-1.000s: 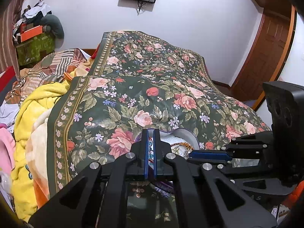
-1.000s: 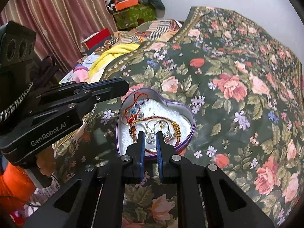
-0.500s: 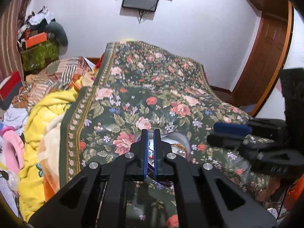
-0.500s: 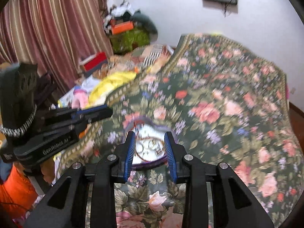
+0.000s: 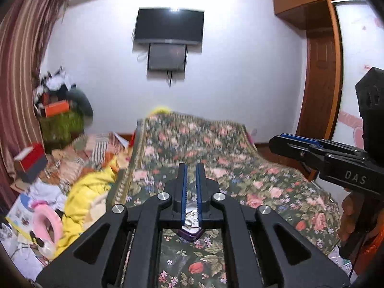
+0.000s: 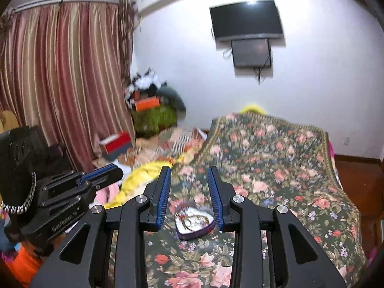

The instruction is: Organize jewelry

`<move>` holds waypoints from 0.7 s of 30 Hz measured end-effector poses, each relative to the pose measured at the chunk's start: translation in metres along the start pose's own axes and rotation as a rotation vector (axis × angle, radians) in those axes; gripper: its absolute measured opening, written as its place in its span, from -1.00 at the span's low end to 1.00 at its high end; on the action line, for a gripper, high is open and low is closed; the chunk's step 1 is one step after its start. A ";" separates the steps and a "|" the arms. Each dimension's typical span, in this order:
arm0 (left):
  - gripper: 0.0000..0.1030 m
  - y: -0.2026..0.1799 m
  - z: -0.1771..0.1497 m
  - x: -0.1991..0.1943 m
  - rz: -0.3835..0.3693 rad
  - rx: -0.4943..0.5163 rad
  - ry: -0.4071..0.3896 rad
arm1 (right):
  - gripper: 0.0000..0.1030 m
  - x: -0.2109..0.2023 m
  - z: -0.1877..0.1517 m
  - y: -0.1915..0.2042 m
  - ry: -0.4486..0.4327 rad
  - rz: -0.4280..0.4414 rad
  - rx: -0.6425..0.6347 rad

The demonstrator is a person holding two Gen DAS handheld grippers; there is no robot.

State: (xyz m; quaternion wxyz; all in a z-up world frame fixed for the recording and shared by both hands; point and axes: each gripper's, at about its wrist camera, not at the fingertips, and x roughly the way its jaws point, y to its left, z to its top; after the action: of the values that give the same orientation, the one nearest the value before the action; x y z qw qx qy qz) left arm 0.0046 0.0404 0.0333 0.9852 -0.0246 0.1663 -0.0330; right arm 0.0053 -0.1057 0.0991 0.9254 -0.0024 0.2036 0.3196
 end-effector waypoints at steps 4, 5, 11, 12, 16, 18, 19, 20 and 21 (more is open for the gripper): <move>-0.85 -0.015 0.006 -0.035 0.022 0.023 -0.064 | -0.24 -0.029 0.002 0.013 -0.078 -0.018 0.006; -0.74 -0.018 0.007 -0.042 0.031 0.024 -0.077 | -0.06 -0.034 0.002 0.015 -0.094 -0.028 0.006; 0.36 -0.023 0.007 -0.076 0.111 -0.011 -0.169 | 0.45 -0.055 -0.002 0.026 -0.177 -0.111 -0.018; 0.45 -0.024 0.007 -0.080 0.128 -0.012 -0.181 | 0.56 -0.058 -0.003 0.027 -0.185 -0.124 -0.021; 0.76 -0.023 0.006 -0.089 0.171 -0.027 -0.212 | 0.75 -0.063 -0.004 0.033 -0.213 -0.176 -0.038; 0.78 -0.024 0.005 -0.091 0.178 -0.029 -0.214 | 0.92 -0.063 -0.005 0.033 -0.214 -0.191 -0.041; 0.78 -0.024 0.004 -0.092 0.182 -0.029 -0.213 | 0.95 -0.063 -0.004 0.032 -0.219 -0.198 -0.039; 0.79 -0.025 0.003 -0.094 0.184 -0.027 -0.213 | 0.97 -0.068 -0.007 0.032 -0.224 -0.201 -0.035; 0.80 -0.025 0.003 -0.095 0.187 -0.025 -0.214 | 0.98 -0.068 -0.007 0.031 -0.227 -0.200 -0.029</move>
State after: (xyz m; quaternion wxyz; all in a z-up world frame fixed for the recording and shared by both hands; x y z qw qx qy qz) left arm -0.0858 0.0225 0.0683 0.9957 -0.0244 0.0623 0.0641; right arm -0.0645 -0.1220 0.1220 0.9696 0.0001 0.0919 0.2268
